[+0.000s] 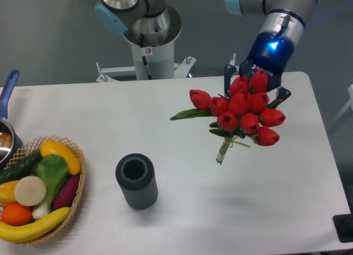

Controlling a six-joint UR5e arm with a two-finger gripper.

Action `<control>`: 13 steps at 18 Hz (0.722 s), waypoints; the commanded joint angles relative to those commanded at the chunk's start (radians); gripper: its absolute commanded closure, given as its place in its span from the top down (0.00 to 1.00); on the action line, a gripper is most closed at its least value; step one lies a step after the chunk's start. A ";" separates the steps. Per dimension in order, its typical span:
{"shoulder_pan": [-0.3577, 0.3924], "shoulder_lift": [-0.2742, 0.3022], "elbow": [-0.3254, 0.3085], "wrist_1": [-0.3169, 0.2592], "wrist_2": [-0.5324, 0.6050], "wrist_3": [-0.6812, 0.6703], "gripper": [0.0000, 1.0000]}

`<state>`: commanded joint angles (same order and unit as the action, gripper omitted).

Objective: Place the flowers on the table
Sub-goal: 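Hold the red tulip bouquet by the stems with the gripper, then lower the held tulips toward the table beside the black vase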

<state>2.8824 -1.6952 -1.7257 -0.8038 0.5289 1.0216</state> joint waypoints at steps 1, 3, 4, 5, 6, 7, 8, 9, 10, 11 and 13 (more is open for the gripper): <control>-0.003 0.009 -0.003 -0.002 0.035 -0.002 0.38; -0.006 0.028 -0.008 -0.003 0.126 0.000 0.38; -0.008 0.035 -0.011 -0.005 0.179 0.002 0.38; -0.011 0.040 -0.011 -0.005 0.234 0.003 0.38; -0.020 0.045 -0.011 -0.005 0.276 0.003 0.37; -0.032 0.048 -0.012 -0.006 0.319 0.003 0.36; -0.044 0.048 -0.012 -0.006 0.366 0.003 0.36; -0.061 0.046 -0.012 -0.006 0.414 0.003 0.36; -0.083 0.046 -0.014 -0.006 0.460 0.003 0.36; -0.101 0.043 -0.014 -0.006 0.506 0.003 0.36; -0.130 0.035 -0.015 -0.006 0.592 0.006 0.37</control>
<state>2.7521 -1.6597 -1.7411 -0.8099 1.1209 1.0277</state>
